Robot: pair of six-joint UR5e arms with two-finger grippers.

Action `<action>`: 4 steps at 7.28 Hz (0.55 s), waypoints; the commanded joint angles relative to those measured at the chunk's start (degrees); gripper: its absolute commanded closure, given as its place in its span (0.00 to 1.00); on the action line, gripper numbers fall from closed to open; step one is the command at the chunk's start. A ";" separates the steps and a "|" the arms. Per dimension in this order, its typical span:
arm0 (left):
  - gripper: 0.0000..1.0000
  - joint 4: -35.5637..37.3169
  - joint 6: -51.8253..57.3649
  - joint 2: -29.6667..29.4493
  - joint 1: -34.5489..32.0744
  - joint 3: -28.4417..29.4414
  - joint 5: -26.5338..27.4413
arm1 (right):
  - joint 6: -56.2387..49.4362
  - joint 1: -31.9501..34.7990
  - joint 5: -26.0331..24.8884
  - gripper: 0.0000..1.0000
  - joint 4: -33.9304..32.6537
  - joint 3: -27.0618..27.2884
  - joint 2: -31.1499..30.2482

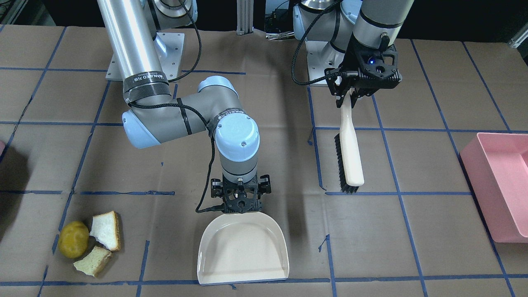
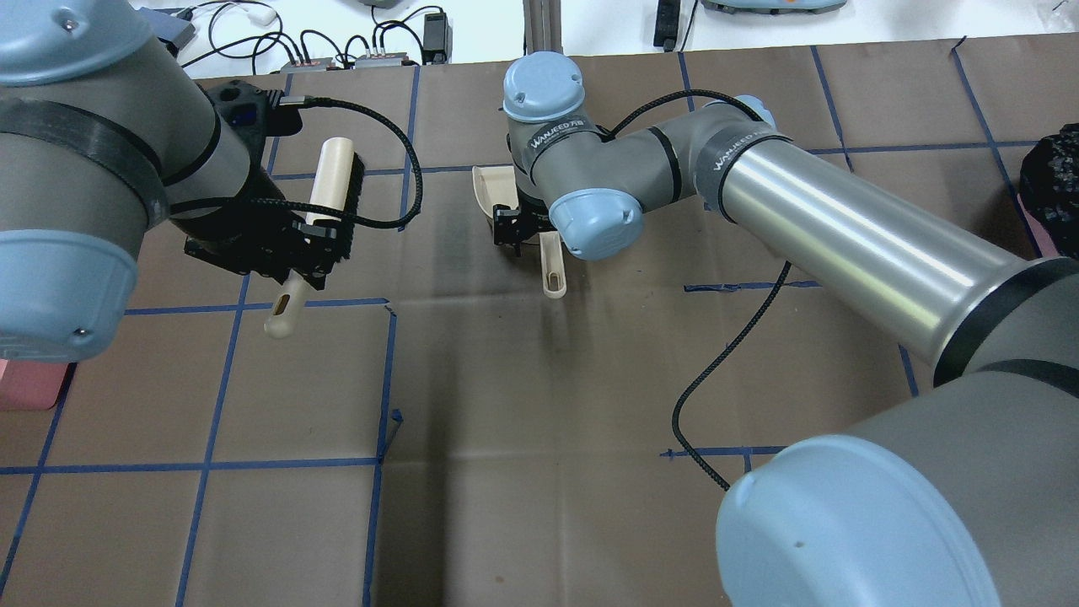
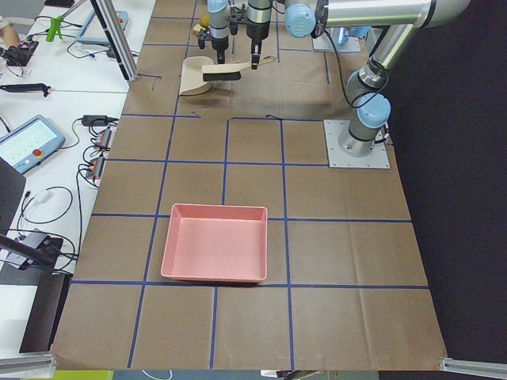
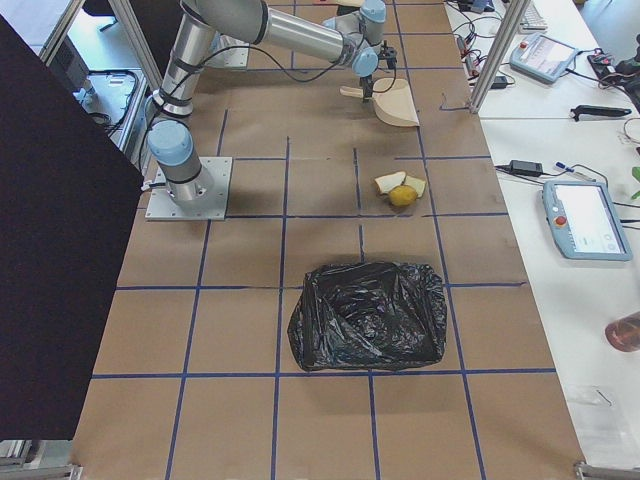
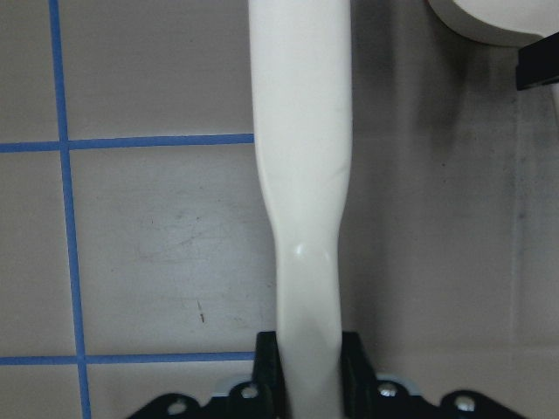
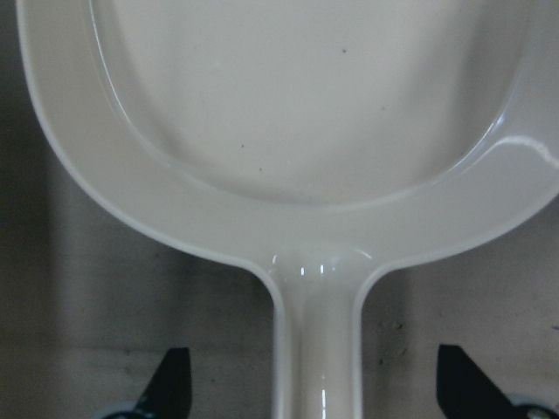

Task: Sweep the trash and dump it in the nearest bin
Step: 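Grasp the white dustpan handle with the right gripper while the left holds the brush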

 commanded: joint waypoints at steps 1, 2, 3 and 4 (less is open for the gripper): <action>1.00 0.00 -0.01 0.11 0.00 -0.14 0.03 | 0.54 -0.14 -0.49 0.00 0.11 -0.13 0.11; 1.00 -0.09 -0.01 0.11 -0.09 -0.14 0.12 | 0.54 -0.23 -0.50 0.06 0.03 -0.30 0.28; 1.00 -0.09 -0.01 0.11 0.00 -0.14 0.12 | 0.37 -0.32 -0.50 0.22 0.03 -0.30 0.28; 1.00 -0.09 -0.01 0.19 -0.09 -0.14 0.03 | 0.28 -0.49 -0.23 0.41 0.03 -0.39 0.28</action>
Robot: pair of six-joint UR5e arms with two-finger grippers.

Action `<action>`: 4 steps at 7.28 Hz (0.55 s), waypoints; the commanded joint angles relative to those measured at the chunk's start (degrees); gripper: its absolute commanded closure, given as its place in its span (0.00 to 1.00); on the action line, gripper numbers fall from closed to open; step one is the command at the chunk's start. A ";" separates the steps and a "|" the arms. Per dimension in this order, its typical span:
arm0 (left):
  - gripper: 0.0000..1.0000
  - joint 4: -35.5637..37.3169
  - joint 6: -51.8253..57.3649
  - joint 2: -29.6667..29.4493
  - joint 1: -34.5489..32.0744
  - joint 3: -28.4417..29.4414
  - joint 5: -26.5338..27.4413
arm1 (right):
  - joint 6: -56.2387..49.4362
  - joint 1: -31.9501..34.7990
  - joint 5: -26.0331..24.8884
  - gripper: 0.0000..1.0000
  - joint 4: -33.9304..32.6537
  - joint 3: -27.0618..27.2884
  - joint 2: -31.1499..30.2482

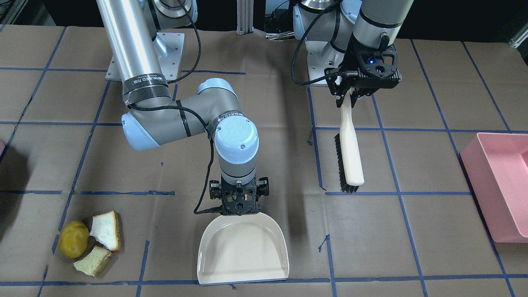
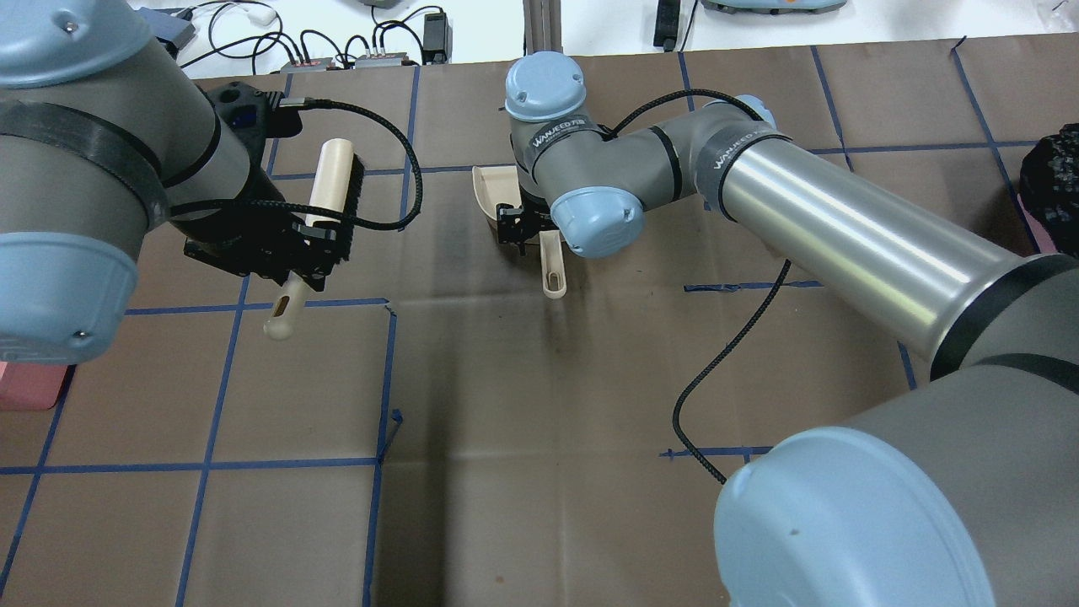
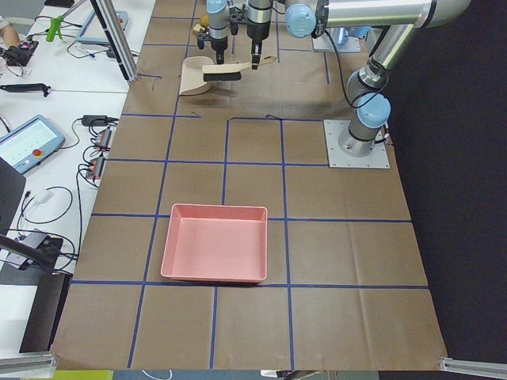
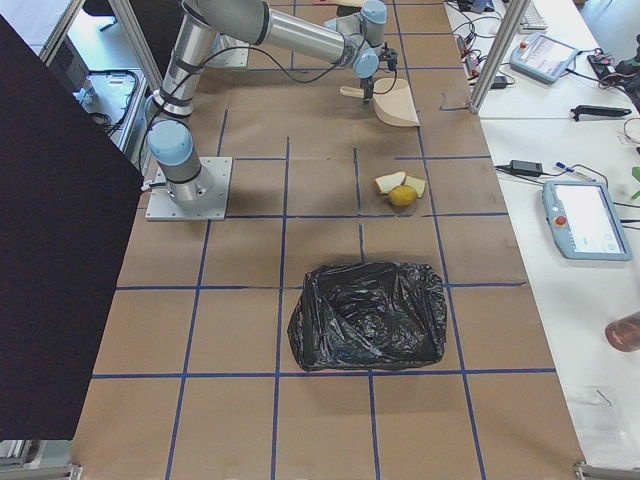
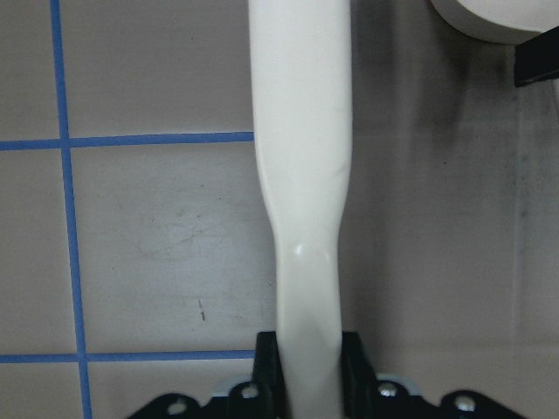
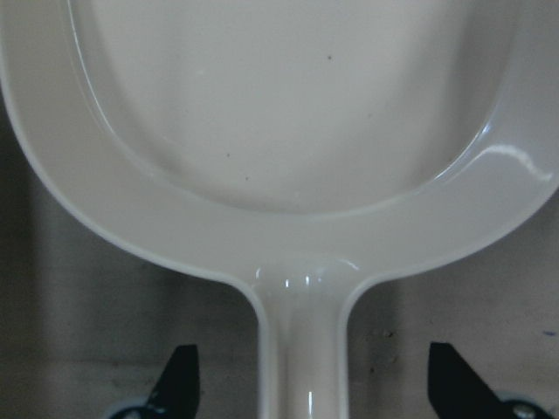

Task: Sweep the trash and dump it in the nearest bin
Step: 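Grasp the white dustpan handle with the right gripper while the left holds the brush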

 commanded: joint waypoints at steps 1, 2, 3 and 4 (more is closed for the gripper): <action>1.00 -0.01 0.00 0.07 -0.05 -0.01 -0.06 | -0.20 -0.27 0.54 0.58 -0.01 -0.09 -0.06; 1.00 -0.01 0.00 -0.02 0.04 -0.01 -0.06 | -0.38 -0.36 0.54 0.73 0.08 -0.09 -0.15; 1.00 -0.01 0.00 -0.02 0.04 -0.01 -0.06 | -0.46 -0.36 0.54 0.84 0.25 -0.18 -0.32; 1.00 -0.01 0.00 -0.02 -0.05 -0.01 -0.06 | -0.47 -0.45 0.46 0.91 0.52 -0.36 -0.58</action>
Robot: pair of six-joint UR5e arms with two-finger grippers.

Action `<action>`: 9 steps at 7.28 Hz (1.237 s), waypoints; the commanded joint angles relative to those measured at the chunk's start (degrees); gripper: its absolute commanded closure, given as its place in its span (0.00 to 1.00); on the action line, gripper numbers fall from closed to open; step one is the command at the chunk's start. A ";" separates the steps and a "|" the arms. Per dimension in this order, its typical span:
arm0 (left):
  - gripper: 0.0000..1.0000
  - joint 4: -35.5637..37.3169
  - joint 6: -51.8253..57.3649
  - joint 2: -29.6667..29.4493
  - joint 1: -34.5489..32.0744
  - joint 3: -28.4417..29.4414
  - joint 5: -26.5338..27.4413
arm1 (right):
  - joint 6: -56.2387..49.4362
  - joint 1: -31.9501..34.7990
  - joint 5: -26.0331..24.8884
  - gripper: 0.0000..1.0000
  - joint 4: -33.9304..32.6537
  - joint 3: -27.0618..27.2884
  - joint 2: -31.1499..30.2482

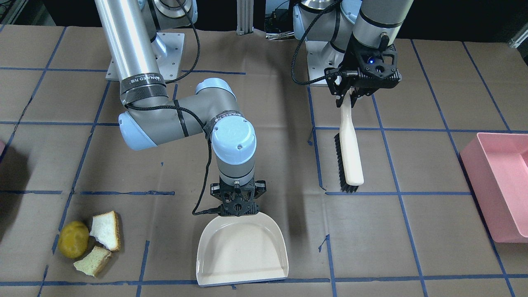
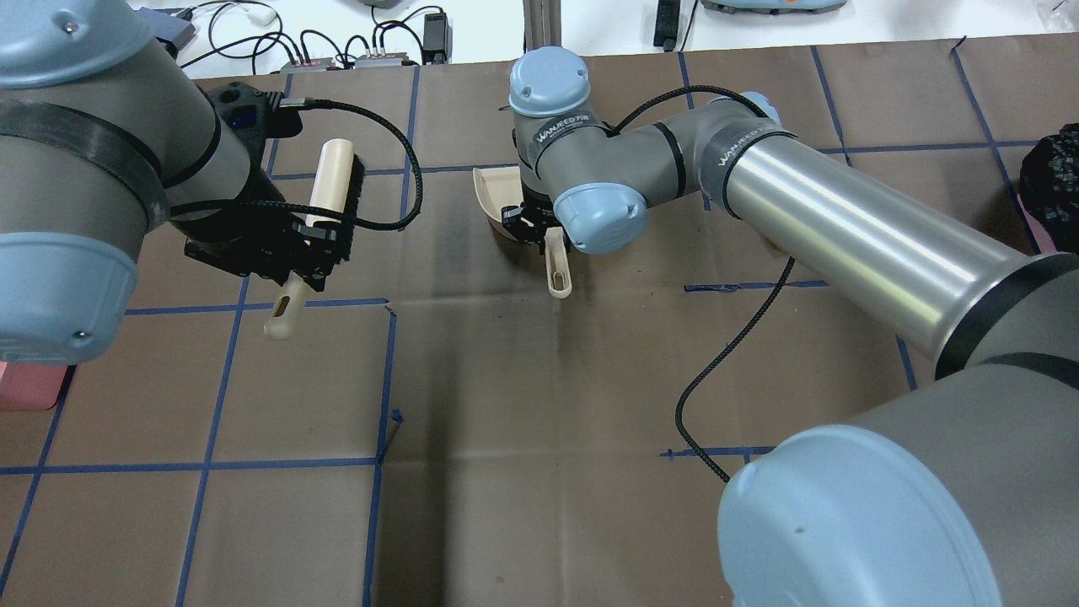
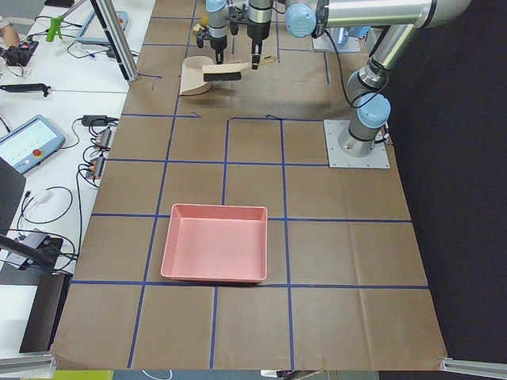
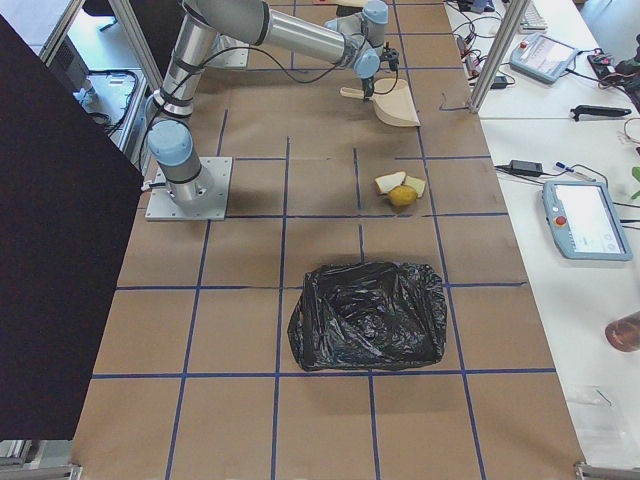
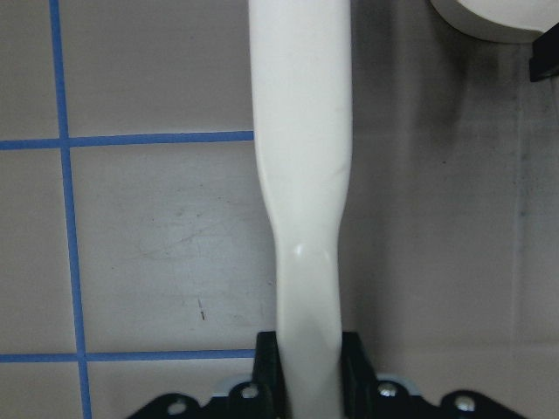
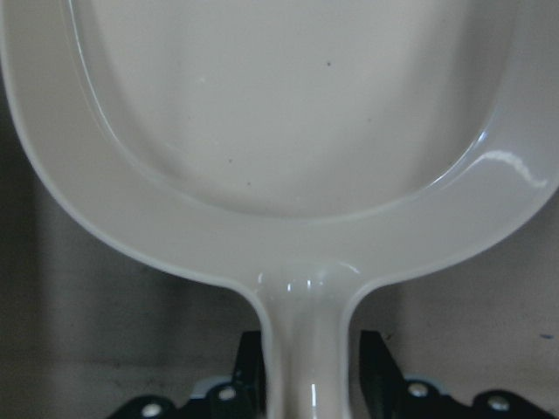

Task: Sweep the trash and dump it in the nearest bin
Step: 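Grasp the white dustpan handle with the right gripper while the left holds the brush, then carry the dustpan with the right gripper beside the bread and potato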

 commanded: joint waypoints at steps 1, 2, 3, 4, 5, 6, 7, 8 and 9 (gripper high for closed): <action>1.00 0.00 0.00 -0.02 -0.05 0.09 0.00 | -0.15 -0.61 -0.05 0.91 0.71 -0.77 -0.45; 1.00 0.00 0.00 -0.02 -0.05 0.00 0.00 | -0.15 -0.87 -0.05 0.91 2.37 -2.17 -1.06; 1.00 0.00 0.00 0.07 -0.05 0.09 0.00 | -0.24 -1.14 -0.13 0.91 5.95 -4.18 -1.77; 1.00 0.00 0.00 0.16 -0.05 0.09 -0.09 | -0.41 -1.57 -0.13 0.91 9.55 -6.46 -2.21; 1.00 0.00 0.00 0.16 -0.05 0.09 -0.09 | -1.20 -2.88 -0.13 0.91 14.03 -8.40 -2.82; 1.00 0.00 0.00 0.16 -0.05 0.17 -0.09 | -4.69 -4.46 -0.13 0.91 18.86 -9.29 -4.57; 1.00 -0.09 0.00 0.07 -0.05 0.35 -0.09 | -9.16 -7.09 -0.31 0.91 24.21 -9.13 -7.11; 1.00 -0.09 -0.09 -0.02 -0.14 0.35 -0.09 | -13.90 -9.81 -0.66 0.91 28.53 -8.78 -9.48; 1.00 -0.09 -0.09 -0.02 -0.14 0.44 -0.09 | -19.43 -12.28 -1.27 0.91 33.10 -8.68 -11.77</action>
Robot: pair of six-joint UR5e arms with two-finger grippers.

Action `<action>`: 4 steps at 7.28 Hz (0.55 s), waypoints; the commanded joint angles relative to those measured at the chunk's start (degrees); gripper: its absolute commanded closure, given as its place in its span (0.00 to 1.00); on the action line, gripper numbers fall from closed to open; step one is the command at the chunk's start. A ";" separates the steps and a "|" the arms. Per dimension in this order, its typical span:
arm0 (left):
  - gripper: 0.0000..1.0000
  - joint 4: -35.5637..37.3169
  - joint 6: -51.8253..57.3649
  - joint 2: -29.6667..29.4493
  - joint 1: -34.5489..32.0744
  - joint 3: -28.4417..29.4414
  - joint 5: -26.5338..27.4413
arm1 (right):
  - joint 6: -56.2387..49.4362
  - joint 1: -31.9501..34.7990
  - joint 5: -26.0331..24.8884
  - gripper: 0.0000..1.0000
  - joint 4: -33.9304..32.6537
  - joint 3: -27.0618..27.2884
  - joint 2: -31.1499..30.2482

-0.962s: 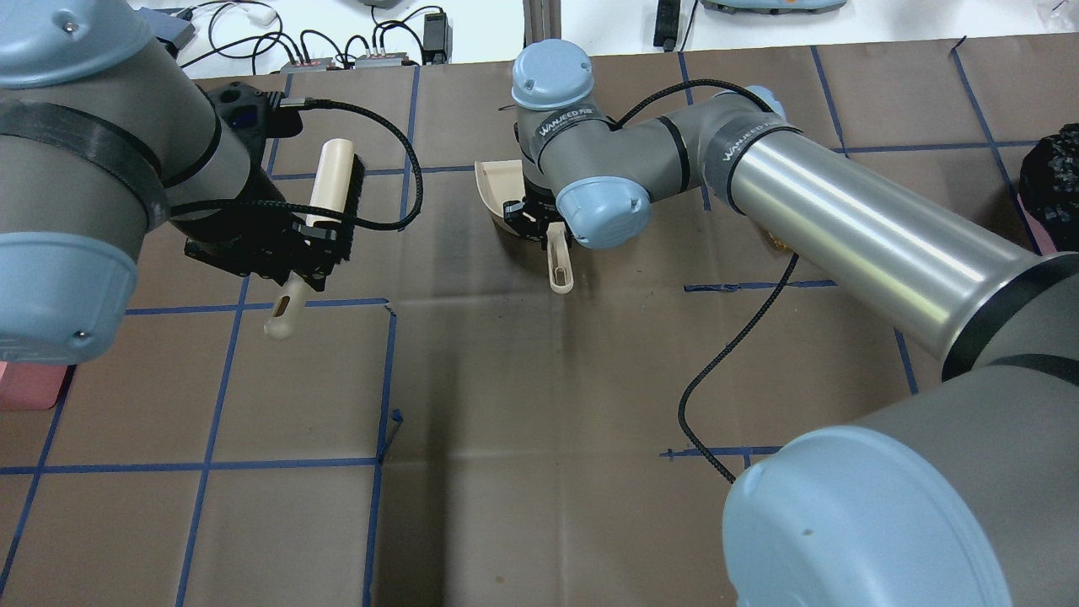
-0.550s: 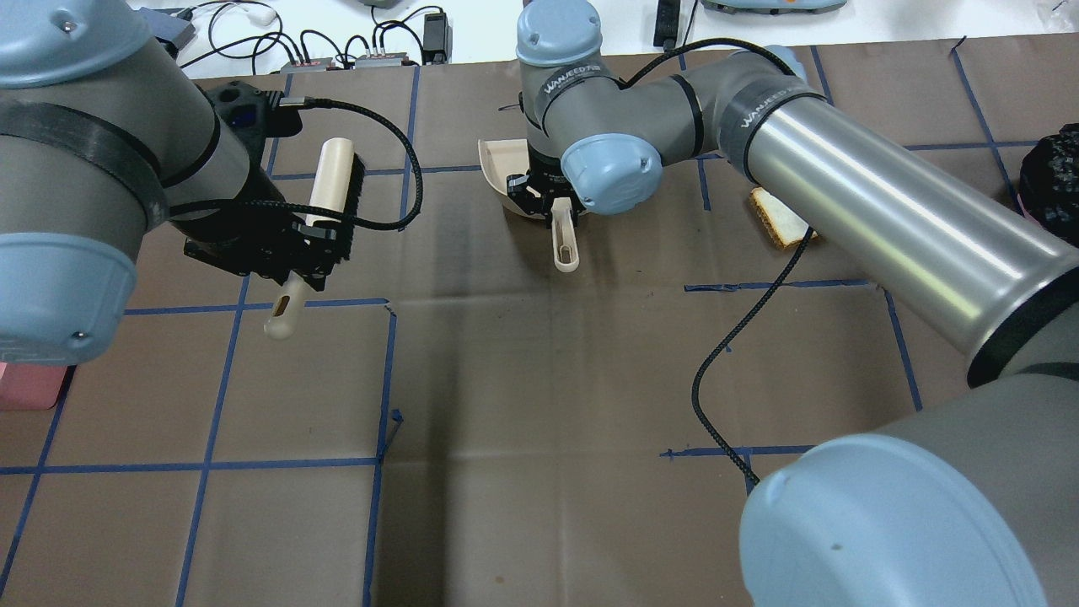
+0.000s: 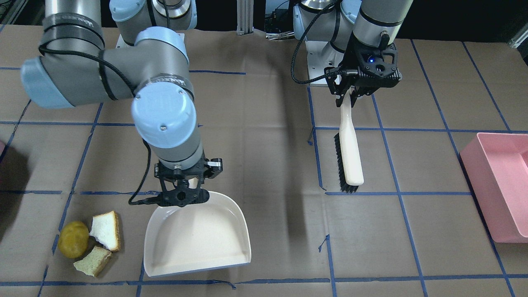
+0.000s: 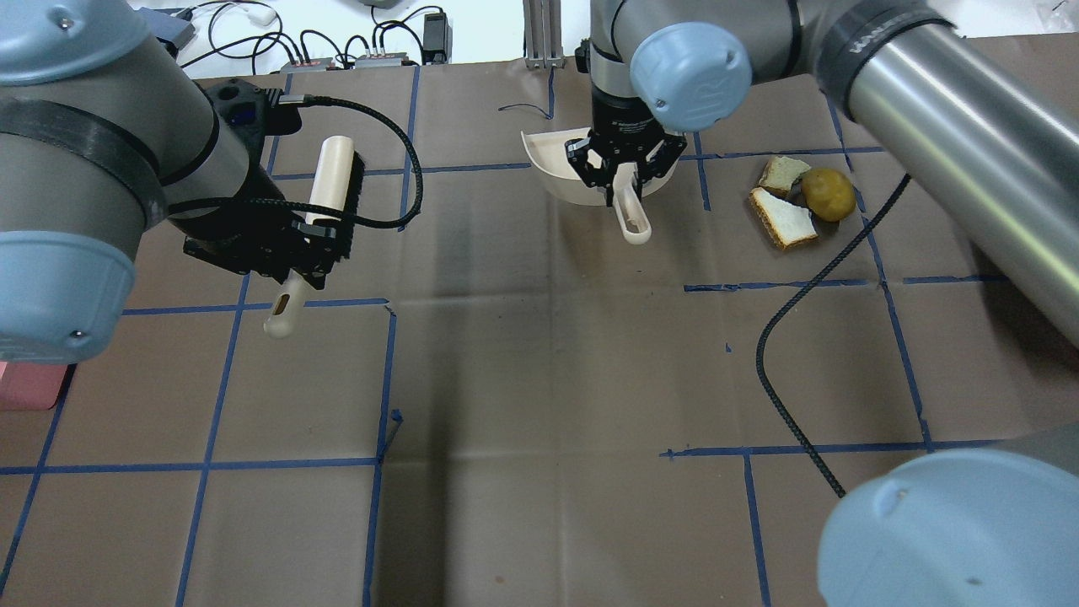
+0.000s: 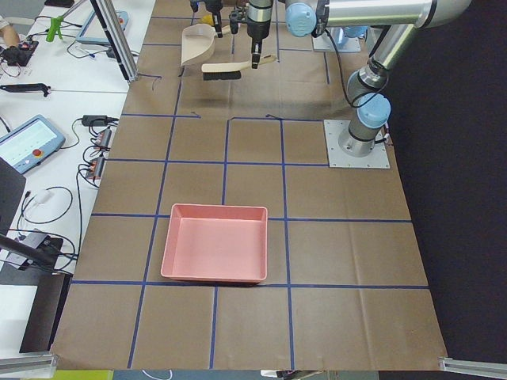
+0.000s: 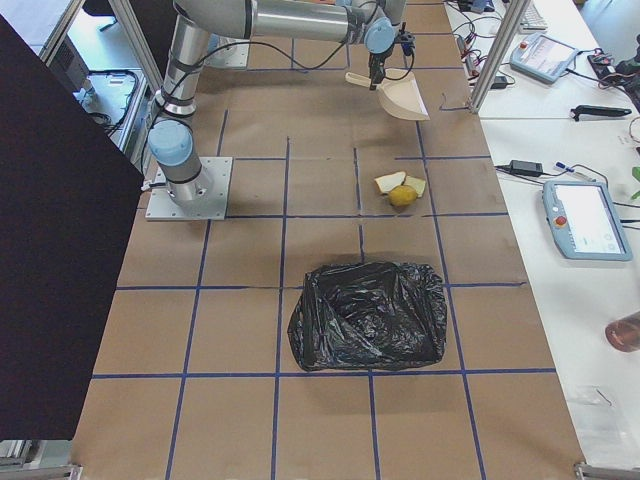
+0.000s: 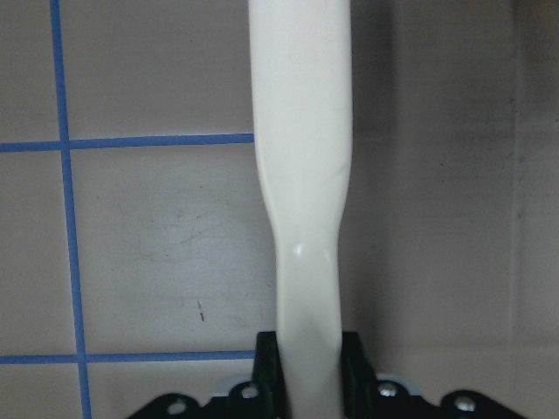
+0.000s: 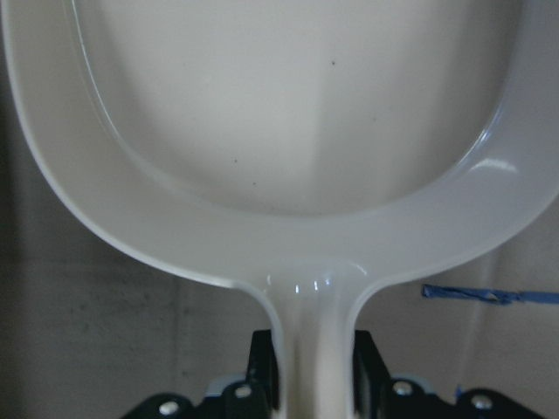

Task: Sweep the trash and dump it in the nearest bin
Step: 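Carry the dustpan with the right gripper beside the bread and potato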

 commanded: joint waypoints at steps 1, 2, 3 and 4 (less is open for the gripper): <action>1.00 -0.02 -0.03 -0.05 -0.29 0.09 0.00 | -11.48 -6.00 -2.80 0.91 8.47 0.21 -4.68; 1.00 -0.19 -0.21 -0.05 -0.64 0.00 -0.09 | -15.53 -8.55 -3.52 0.91 10.59 0.74 -6.09; 1.00 -0.28 -0.21 0.04 -0.91 0.44 -0.09 | -20.79 -11.28 -3.87 0.91 11.22 3.27 -8.54; 1.00 -0.37 -0.12 0.65 -1.17 0.96 -1.57 | -26.24 -14.96 -4.92 0.91 11.14 7.21 -11.87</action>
